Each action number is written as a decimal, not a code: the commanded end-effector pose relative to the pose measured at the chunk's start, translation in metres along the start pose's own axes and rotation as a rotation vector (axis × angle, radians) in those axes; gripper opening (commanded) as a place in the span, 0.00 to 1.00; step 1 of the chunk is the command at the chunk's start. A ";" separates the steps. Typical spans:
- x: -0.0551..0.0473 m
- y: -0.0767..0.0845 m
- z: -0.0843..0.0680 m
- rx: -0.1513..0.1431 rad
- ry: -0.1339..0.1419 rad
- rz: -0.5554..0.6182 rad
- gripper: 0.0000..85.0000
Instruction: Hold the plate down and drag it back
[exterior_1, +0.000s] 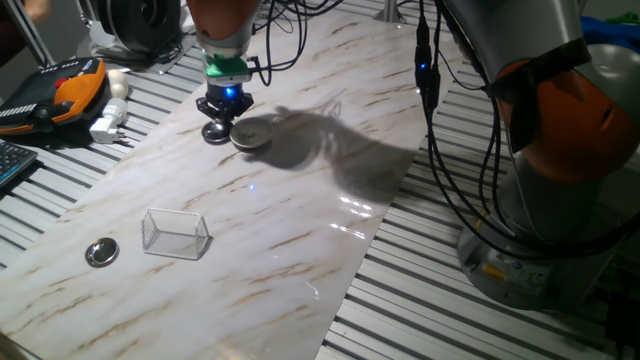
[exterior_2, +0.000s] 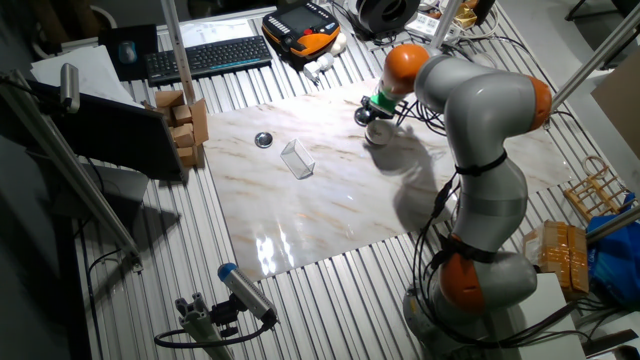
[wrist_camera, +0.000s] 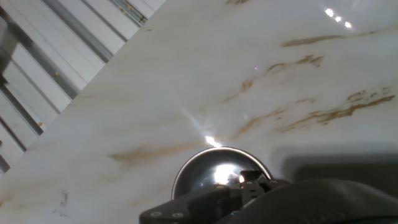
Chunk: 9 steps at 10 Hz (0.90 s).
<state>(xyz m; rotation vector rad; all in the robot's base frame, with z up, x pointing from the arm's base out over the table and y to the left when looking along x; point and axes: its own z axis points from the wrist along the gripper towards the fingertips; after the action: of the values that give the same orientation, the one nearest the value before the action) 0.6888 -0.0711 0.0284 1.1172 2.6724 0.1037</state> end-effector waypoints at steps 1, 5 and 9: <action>0.000 -0.001 0.000 0.000 -0.002 -0.002 0.00; -0.001 -0.007 0.000 0.000 -0.010 -0.005 0.00; -0.002 -0.008 0.001 0.003 -0.003 -0.004 0.00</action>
<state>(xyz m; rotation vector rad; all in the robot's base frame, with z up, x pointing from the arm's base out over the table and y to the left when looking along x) 0.6846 -0.0775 0.0268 1.1126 2.6729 0.0972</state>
